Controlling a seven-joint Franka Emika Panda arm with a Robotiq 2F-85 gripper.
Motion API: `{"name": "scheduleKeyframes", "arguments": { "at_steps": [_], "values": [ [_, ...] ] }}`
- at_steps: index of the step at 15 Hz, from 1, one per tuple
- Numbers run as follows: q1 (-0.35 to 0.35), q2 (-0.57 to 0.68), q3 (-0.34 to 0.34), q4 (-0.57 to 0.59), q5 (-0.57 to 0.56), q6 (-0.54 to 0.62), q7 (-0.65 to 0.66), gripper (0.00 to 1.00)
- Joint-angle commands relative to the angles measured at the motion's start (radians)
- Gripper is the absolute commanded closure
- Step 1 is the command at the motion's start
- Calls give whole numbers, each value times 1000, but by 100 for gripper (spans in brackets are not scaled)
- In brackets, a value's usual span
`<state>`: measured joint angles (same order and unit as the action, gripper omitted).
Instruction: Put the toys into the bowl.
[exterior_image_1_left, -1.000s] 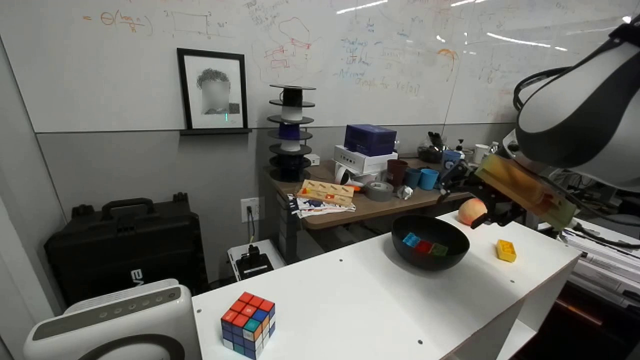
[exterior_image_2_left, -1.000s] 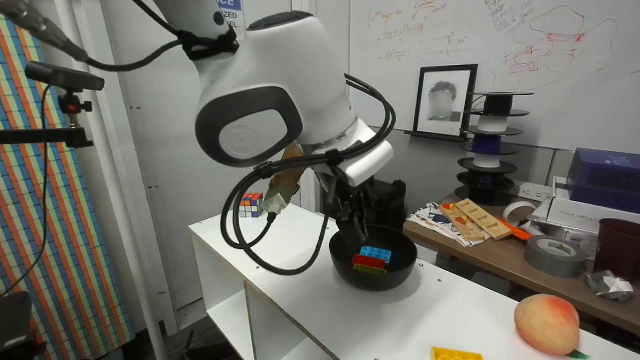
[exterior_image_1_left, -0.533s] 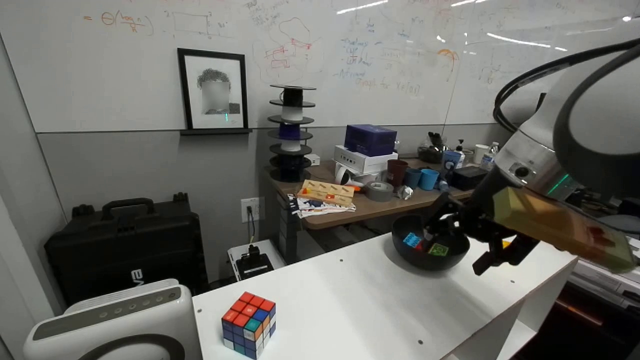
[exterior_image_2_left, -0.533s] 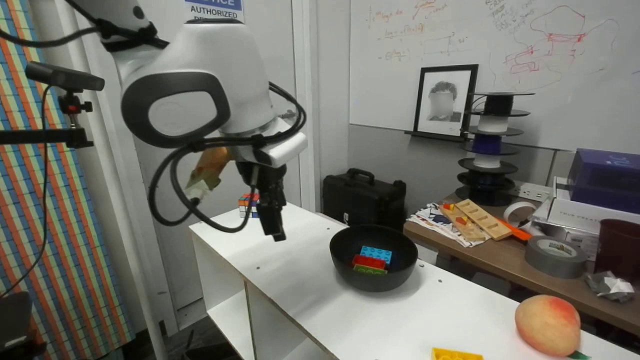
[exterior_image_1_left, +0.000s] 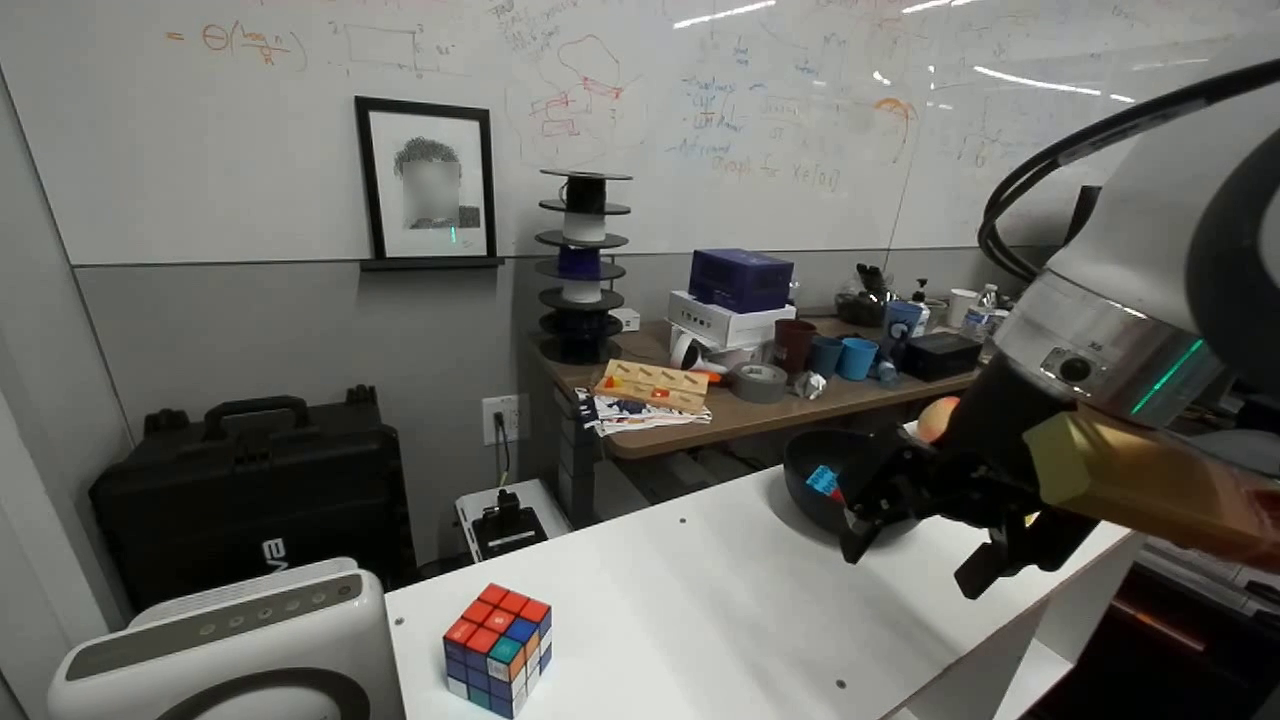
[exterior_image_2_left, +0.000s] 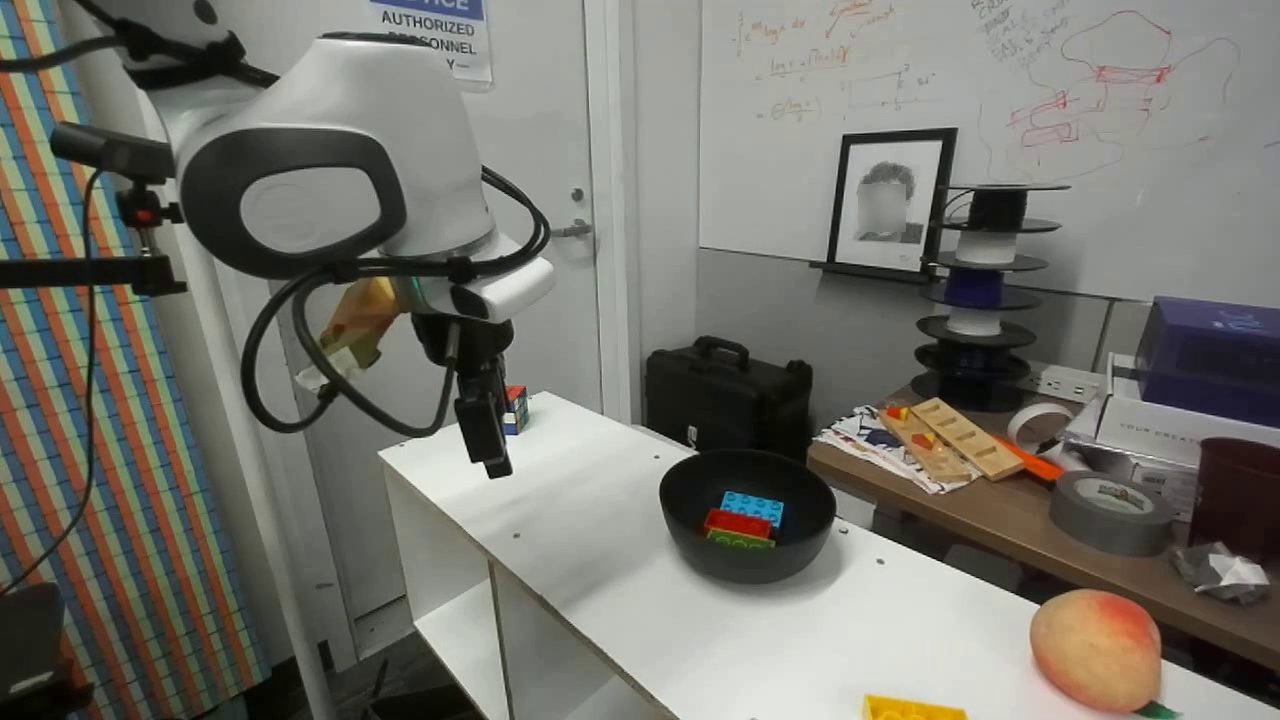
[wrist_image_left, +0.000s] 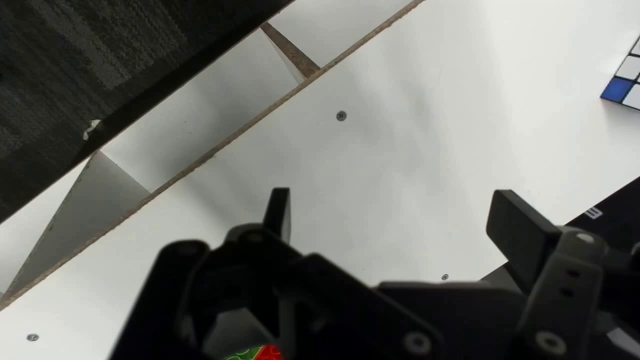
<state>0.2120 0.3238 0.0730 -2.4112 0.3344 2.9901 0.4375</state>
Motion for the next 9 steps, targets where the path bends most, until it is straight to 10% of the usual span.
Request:
{"name": "scheduleKeyframes", "arguments": {
  "at_steps": [1,9],
  "values": [
    [-6,-1,5,0,-7,-2,4,0],
    [-245,-141,55,-21,222,-1,-69,0]
  ]
}}
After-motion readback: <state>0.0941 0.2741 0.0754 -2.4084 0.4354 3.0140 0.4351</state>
